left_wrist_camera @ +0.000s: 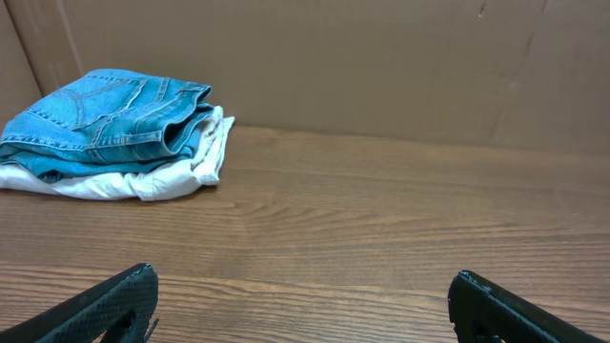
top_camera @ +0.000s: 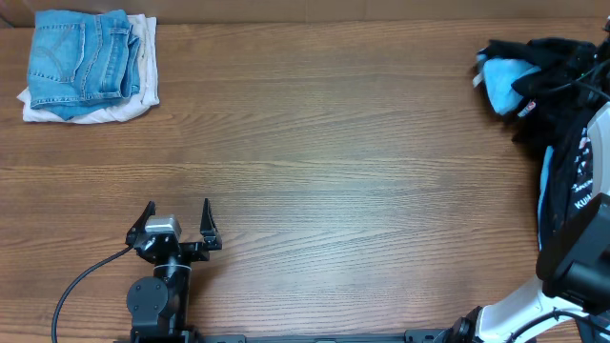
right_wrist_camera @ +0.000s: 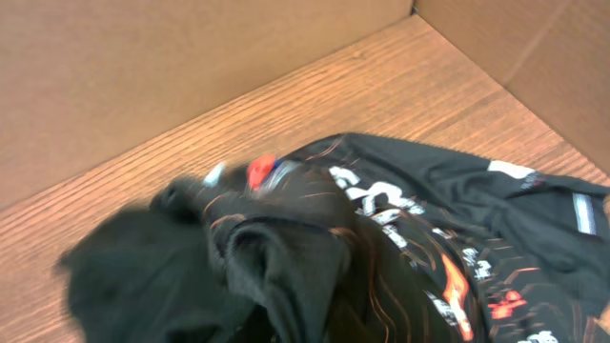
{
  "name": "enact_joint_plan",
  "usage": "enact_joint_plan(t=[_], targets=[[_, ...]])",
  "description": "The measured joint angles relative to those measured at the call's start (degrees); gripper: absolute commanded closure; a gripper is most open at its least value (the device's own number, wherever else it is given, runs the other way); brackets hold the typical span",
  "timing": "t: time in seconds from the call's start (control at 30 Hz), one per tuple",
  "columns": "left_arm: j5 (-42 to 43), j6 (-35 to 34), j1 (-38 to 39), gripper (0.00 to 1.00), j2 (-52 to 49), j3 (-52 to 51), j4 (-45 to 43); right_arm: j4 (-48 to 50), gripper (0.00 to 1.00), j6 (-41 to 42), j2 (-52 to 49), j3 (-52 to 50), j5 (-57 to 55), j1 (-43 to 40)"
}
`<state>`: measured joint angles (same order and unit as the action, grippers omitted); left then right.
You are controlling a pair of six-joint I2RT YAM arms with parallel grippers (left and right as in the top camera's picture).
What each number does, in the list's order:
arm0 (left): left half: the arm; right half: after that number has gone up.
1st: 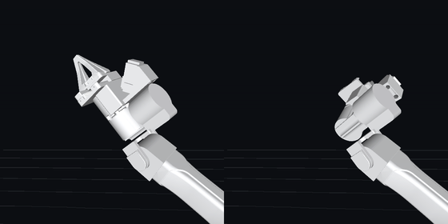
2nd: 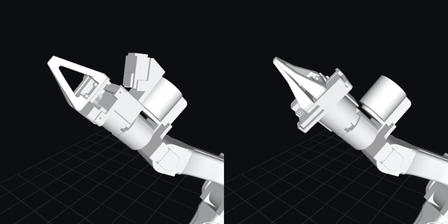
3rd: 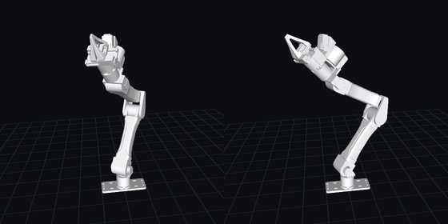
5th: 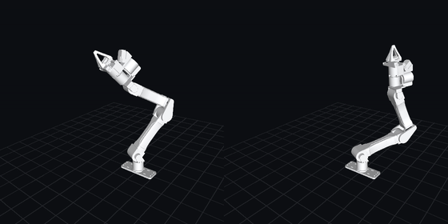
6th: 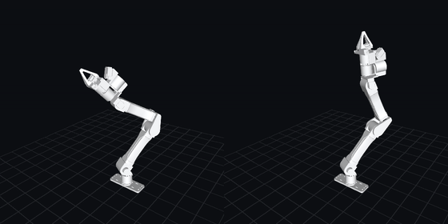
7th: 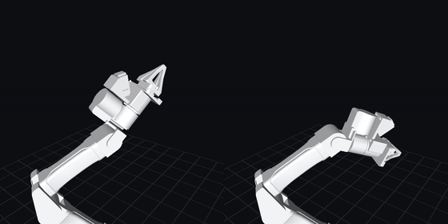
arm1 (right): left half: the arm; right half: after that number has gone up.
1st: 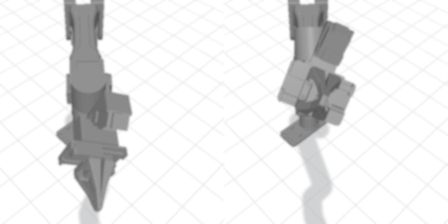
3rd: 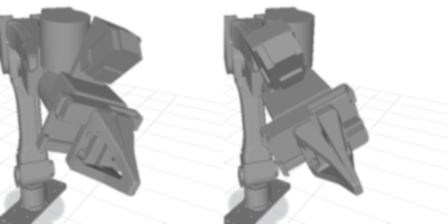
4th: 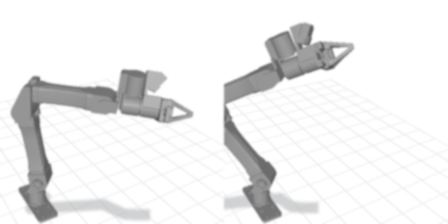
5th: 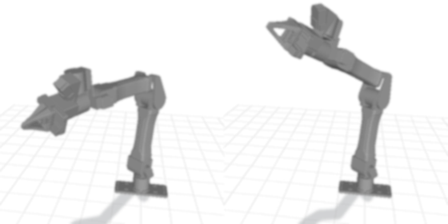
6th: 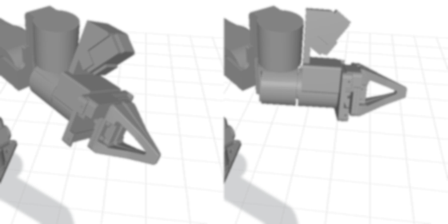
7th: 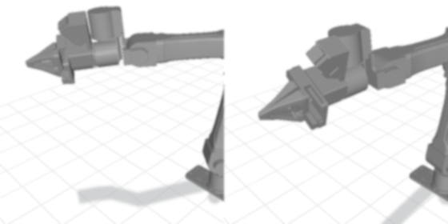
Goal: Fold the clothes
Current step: 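Lift the black jersey with the right gripper and drop it mid-table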
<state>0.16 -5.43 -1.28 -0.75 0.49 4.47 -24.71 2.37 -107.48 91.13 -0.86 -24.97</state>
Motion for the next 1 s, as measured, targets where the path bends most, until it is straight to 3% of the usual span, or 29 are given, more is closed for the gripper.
enact_joint_plan(t=[0.5, 1.0], targets=[[0.0, 0.0, 0.0, 0.00, 0.0, 0.0, 0.0, -2.3, 0.96, 0.6, -1.6, -0.5, 0.7, 0.0], [0.0, 0.0, 0.0, 0.00, 0.0, 0.0, 0.0, -1.5, 0.96, 1.7, -2.0, -1.1, 7.4, 0.6]])
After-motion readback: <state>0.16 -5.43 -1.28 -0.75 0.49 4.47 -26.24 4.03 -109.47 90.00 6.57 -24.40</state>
